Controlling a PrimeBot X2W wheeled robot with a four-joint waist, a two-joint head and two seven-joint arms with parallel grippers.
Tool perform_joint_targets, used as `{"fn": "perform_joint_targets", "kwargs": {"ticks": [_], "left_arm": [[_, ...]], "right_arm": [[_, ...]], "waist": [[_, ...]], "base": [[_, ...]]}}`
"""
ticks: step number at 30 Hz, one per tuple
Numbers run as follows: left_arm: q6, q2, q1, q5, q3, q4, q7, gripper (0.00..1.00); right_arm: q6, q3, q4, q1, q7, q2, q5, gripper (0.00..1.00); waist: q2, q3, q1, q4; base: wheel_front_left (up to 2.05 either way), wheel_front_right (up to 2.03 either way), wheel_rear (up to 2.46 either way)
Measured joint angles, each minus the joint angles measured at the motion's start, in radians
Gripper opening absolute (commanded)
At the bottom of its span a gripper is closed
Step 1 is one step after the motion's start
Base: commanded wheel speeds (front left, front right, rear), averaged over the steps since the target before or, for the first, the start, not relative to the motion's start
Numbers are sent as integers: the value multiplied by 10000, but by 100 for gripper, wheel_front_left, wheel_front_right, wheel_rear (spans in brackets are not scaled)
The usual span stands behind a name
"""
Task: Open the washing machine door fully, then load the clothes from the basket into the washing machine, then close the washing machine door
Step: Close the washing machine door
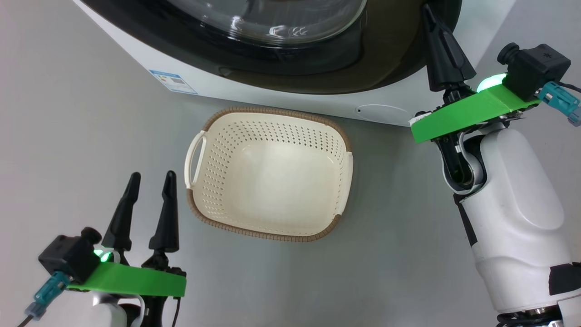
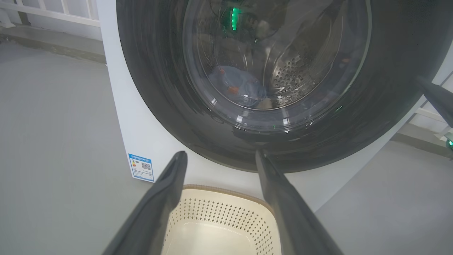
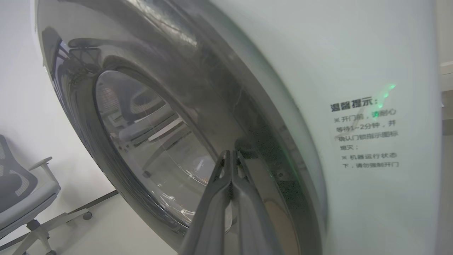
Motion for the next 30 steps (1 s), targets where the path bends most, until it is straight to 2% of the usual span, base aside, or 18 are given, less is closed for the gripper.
{"fn": "perform_joint_targets", "kwargs": {"ticks": [9, 14, 18, 20, 21, 30], "left_arm": [[0, 42, 16, 2, -44, 107, 0, 100], [0, 111, 55, 2, -15, 414, 0, 100], [0, 232, 297, 2, 136, 658, 0, 100], [0, 305, 457, 2, 238, 756, 0, 100], [0, 337, 516, 4, 286, 807, 0, 100], [0, 773, 871, 102, 420, 1162, 0, 100]], "right_arm": [[-2, 284, -150, 107, 0, -19, -23, 0], [-2, 809, -345, 912, 0, -29, 58, 0], [-2, 968, -508, 1763, 0, -52, 148, 44], [-2, 932, -610, 2153, 0, -56, 228, 92], [-2, 913, -646, 2330, 0, -56, 230, 100], [-2, 552, -951, 3754, 0, -98, 109, 100]], "waist": [[0, -242, 0, -154], [0, -558, 1, -293], [0, -864, 0, -457], [0, -1036, 0, -555], [0, -1118, 0, -611], [0, -1857, 0, -1452]], "base": [[0, 0, 0], [0, 0, 0], [0, 0, 0], [0, 0, 0], [0, 0, 0], [0, 0, 0]]}}
